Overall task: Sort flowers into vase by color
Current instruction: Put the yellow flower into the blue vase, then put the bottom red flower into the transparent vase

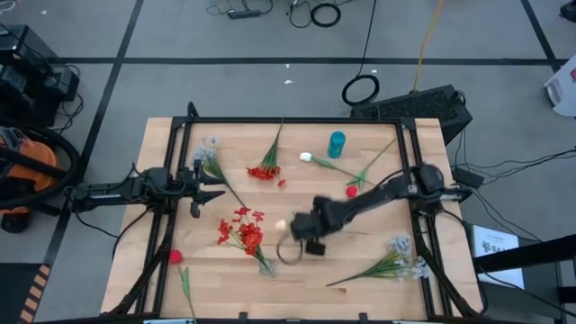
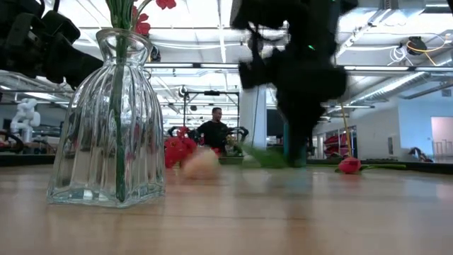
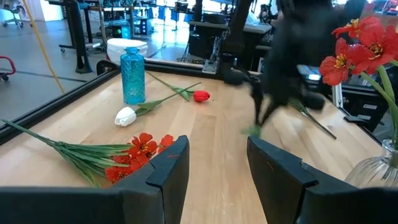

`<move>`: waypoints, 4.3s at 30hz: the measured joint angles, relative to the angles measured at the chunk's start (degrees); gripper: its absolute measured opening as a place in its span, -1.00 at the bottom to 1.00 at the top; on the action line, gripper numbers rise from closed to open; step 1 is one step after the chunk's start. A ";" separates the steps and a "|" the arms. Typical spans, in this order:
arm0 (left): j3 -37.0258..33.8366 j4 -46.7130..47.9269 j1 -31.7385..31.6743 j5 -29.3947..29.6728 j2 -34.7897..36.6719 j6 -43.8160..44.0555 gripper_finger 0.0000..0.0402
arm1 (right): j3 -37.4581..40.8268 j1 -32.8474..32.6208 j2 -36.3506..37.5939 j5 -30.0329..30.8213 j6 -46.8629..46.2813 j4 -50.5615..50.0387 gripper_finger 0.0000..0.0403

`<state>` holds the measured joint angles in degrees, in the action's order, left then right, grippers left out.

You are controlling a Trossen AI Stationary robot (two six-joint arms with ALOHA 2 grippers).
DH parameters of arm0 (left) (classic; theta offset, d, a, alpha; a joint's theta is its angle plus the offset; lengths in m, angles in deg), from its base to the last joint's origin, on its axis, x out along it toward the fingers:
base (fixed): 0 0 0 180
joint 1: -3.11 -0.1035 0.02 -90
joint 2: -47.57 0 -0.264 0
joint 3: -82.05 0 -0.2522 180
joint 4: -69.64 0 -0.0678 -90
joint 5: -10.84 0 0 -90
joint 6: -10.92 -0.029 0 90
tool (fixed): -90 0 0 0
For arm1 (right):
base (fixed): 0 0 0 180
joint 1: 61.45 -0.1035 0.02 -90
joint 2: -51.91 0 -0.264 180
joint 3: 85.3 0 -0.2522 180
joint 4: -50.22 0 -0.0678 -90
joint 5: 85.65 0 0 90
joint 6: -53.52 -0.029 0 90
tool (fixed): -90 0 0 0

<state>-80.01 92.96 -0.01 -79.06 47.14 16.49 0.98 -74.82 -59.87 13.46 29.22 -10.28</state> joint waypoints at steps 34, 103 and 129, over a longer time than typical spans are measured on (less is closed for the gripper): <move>0.00 -0.04 0.00 0.00 -0.04 0.00 -0.16 | 2.22 32.81 28.52 5.53 15.55 32.27 -1.00; 0.00 -8.22 0.00 18.47 -4.81 7.58 -0.16 | 47.16 61.40 37.39 -30.30 14.51 87.24 -0.95; 0.02 -7.08 -0.02 22.43 -4.81 7.58 -0.16 | 47.12 61.78 51.74 -28.23 18.07 60.59 -0.35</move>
<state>-79.98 85.88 -0.03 -56.63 42.33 24.07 48.10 -13.04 -8.13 -14.77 47.29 50.31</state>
